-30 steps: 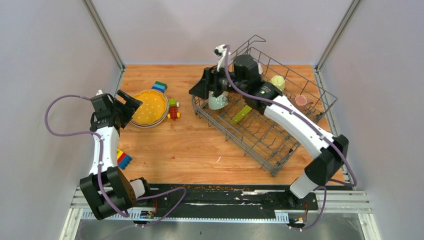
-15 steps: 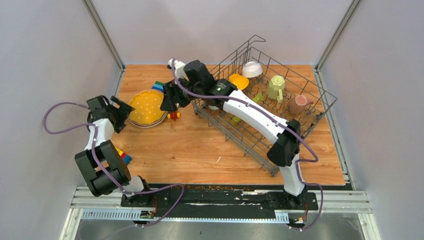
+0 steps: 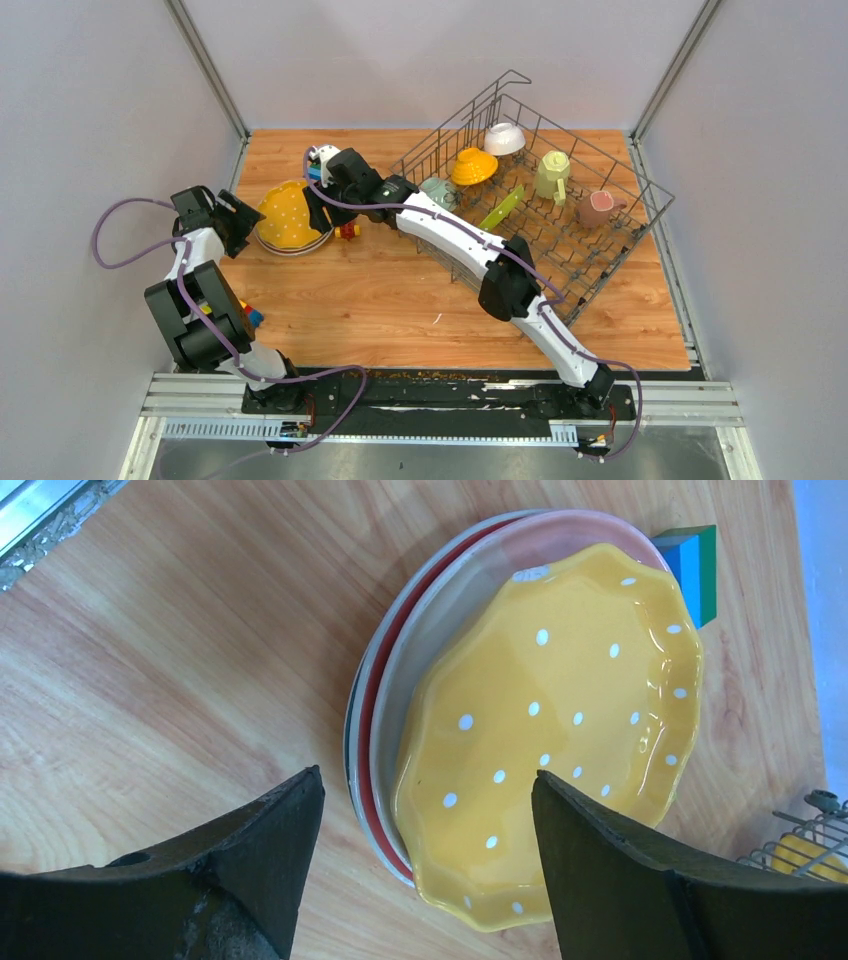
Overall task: Load the mixed dishes into the dish rack
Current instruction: Move the plate to the center of the board, then pick up the plate at the center of the board.
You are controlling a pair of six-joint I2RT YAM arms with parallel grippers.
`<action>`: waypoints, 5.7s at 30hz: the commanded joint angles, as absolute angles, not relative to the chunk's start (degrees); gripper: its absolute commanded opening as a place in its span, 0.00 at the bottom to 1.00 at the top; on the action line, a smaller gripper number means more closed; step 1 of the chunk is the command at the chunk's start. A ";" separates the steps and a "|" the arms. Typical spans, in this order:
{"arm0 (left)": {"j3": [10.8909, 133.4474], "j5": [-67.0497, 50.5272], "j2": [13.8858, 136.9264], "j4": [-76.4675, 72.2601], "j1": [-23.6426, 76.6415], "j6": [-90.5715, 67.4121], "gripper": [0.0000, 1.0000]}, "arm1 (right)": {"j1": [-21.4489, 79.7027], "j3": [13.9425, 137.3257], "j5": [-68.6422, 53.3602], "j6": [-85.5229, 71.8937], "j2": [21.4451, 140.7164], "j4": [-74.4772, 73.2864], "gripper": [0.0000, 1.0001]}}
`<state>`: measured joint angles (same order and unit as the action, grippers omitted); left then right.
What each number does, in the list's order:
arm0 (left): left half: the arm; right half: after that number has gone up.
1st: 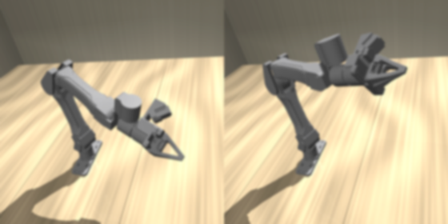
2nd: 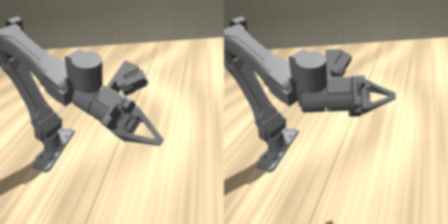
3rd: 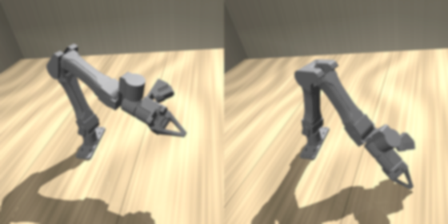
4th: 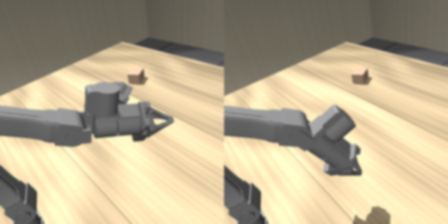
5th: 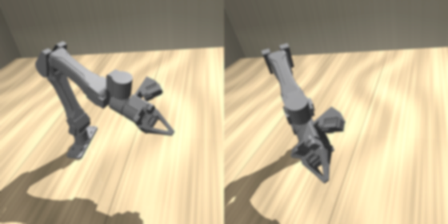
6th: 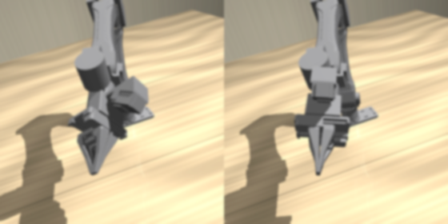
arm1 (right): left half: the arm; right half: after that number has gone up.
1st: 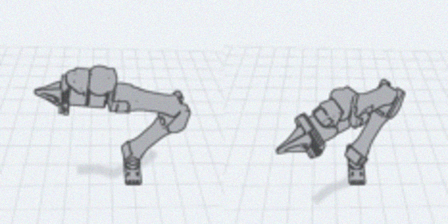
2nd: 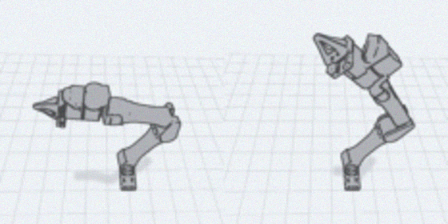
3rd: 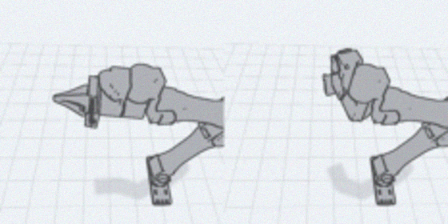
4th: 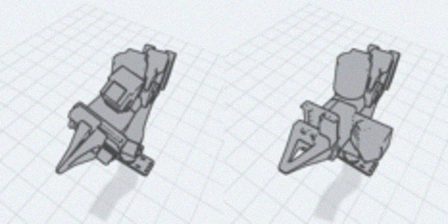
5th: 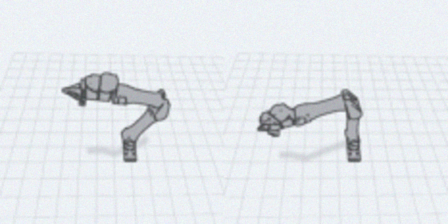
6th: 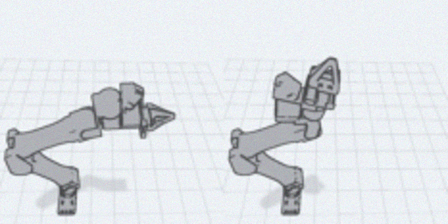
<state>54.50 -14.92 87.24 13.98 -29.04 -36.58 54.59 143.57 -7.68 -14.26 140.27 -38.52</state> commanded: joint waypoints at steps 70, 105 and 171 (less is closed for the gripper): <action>47.74 -26.47 94.50 14.88 -29.72 -18.24 0.21 | 54.66 121.88 -8.30 -15.02 135.81 -24.01 0.66; 36.41 -6.78 55.71 22.77 -27.55 -29.54 0.82 | 56.36 125.93 -5.91 -17.74 134.79 -23.46 0.61; 34.58 -13.43 64.91 8.64 -28.41 -26.64 0.72 | 53.46 135.70 -6.47 -18.05 147.00 -25.24 0.57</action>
<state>34.30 -17.47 64.05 7.60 -28.23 -28.34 53.80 135.28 -5.08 -16.69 147.06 -27.03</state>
